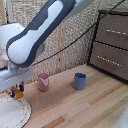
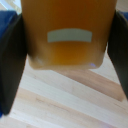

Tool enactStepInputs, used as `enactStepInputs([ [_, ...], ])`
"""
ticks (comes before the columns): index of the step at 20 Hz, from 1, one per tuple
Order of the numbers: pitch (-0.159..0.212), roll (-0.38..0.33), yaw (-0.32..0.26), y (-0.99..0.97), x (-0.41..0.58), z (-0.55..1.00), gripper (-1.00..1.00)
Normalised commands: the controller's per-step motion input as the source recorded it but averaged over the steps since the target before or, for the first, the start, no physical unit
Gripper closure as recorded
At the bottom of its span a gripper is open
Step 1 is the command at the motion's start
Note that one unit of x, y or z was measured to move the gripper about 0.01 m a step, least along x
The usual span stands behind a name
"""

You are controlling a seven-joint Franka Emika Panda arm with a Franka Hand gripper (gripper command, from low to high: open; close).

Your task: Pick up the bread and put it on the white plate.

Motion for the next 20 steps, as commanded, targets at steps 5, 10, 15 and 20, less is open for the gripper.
enactStepInputs([
  [5,-0.002,-0.151,0.083,0.54,0.281,-0.31,1.00],
  [10,-0.030,-0.183,0.084,0.44,0.209,-0.29,1.00],
  [15,-0.104,-0.237,0.064,0.22,0.063,-0.22,1.00],
  [20,-0.190,-0.200,0.065,0.07,0.117,0.06,1.00],
])
